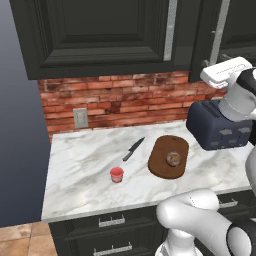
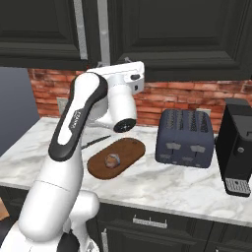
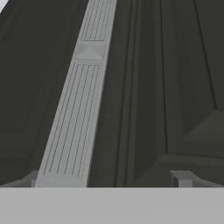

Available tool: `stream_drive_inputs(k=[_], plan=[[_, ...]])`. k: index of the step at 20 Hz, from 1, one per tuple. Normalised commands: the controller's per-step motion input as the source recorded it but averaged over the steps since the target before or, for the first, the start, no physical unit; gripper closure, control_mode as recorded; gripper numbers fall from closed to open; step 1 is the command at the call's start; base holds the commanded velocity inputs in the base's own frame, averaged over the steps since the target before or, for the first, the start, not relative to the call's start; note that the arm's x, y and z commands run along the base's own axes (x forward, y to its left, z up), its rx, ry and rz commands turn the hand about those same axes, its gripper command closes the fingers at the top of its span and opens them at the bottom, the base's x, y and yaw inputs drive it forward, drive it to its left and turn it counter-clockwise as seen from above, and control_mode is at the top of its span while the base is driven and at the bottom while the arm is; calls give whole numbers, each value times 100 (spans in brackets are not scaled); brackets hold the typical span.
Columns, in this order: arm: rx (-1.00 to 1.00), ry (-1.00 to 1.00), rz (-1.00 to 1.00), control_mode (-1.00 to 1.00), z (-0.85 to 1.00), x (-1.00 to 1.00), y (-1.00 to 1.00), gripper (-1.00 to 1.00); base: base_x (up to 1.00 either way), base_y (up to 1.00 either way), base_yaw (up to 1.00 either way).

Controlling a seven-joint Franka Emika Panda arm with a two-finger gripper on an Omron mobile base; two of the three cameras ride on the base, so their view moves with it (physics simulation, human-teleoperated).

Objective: Pick the bread, place it on the cutting board, pick the jam, place it on the counter, and close the cabinet.

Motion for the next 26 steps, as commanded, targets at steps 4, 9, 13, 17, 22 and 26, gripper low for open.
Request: stream_drive_inputs(k=[4, 9, 13, 17, 22, 26], plan=[[0, 0, 0, -100, 0, 51, 0, -100, 0, 0, 0], [0, 0, 0, -100, 0, 51, 0, -100, 0, 0, 0], [0, 0, 0, -100, 0, 54, 0, -100, 0, 0, 0], [0, 0, 0, -100, 0, 54, 0, -100, 0, 0, 0], [0, 0, 0, -100, -1, 53, 2, -100, 0, 0, 0], [0, 0, 0, -100, -4, 48, 4, -100, 0, 0, 0]])
